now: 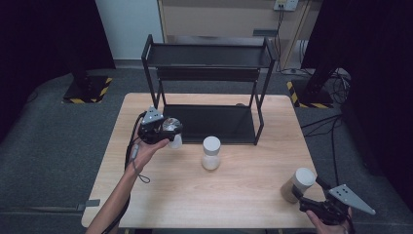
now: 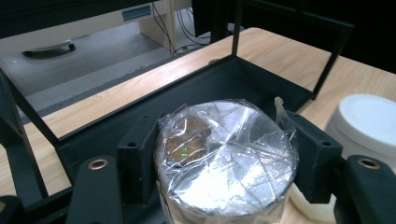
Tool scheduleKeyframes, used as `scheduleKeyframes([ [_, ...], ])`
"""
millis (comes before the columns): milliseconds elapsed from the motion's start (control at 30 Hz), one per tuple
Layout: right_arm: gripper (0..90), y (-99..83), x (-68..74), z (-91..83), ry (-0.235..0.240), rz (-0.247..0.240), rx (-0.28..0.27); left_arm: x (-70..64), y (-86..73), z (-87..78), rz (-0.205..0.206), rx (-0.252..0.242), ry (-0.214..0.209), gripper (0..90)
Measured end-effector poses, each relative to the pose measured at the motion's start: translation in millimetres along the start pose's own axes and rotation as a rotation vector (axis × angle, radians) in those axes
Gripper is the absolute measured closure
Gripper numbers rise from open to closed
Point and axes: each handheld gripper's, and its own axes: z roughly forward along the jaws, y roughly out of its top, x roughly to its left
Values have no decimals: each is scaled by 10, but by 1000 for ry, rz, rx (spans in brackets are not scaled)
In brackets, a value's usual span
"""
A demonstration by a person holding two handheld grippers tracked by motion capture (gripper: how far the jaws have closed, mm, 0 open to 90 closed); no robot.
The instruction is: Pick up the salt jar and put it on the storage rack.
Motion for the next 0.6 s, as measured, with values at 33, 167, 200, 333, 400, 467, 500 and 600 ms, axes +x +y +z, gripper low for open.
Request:
scheduleKeyframes([
  [33,32,0,0,-1,1,0,0,3,14,17,-1,1,3,344],
  [167,32,0,-2,-1,2,0,-1,-4,56,96,-13,1,29,344],
  [200,32,-1,-2,-2,2,0,-1,-5,56,116,-19,-1,35,344],
  [333,33,-2,-8,0,4,0,-2,-15,59,200,-38,-12,64,344],
  [400,33,-2,-9,-1,4,0,-3,-13,80,266,-48,-13,92,344],
  [467,33,-3,-11,-3,4,0,-4,-18,97,308,-51,-12,112,345],
  [500,33,-3,-11,-3,4,0,-4,-18,97,308,-51,-12,112,344],
  [600,34,-4,-14,-2,5,1,-4,-21,113,370,-61,-13,139,345],
])
